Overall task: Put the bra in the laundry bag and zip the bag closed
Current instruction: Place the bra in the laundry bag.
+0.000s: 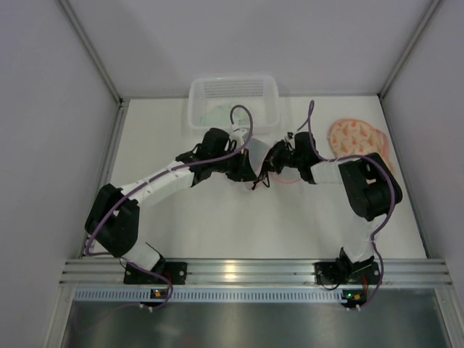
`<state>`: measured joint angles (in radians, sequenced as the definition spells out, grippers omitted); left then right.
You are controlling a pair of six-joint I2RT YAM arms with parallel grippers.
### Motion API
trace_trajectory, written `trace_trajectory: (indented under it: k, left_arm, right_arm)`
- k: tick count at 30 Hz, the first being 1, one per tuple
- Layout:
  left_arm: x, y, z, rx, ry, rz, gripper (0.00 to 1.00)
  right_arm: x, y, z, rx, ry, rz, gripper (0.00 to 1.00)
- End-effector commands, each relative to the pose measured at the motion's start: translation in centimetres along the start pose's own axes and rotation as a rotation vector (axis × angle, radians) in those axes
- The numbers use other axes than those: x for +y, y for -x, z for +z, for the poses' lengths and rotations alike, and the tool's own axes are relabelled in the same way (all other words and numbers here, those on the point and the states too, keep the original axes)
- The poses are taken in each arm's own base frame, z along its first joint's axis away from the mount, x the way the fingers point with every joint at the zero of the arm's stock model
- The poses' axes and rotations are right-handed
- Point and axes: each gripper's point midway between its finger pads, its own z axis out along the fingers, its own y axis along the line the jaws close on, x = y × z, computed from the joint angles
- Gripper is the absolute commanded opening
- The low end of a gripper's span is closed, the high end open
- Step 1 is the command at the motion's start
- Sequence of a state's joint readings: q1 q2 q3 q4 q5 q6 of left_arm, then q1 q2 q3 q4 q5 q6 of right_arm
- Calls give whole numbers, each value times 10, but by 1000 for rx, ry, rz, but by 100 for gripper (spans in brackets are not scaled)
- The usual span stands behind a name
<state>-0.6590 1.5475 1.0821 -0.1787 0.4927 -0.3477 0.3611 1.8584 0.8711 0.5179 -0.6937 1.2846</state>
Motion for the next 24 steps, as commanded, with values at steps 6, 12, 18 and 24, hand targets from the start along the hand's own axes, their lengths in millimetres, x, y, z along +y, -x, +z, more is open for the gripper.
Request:
trace_trajectory:
  k: [6,12,18,24]
  left_arm:
    - [-16,-14,4,25,-108,-193,0]
    - [-8,-26,6,19,-74,-275,5]
    - [-6,-18,-1,-3,-50,-299,11]
    - [20,-25,-13,-2,80,-292,19]
  right_arm:
    - [54,11,24,-155,-41,58,0]
    - [-14,-18,57,-164,-312,-102,0]
    - [-23,0,56,-200,-374,-282,1]
    - [12,-9,53,-100,-309,-483,62]
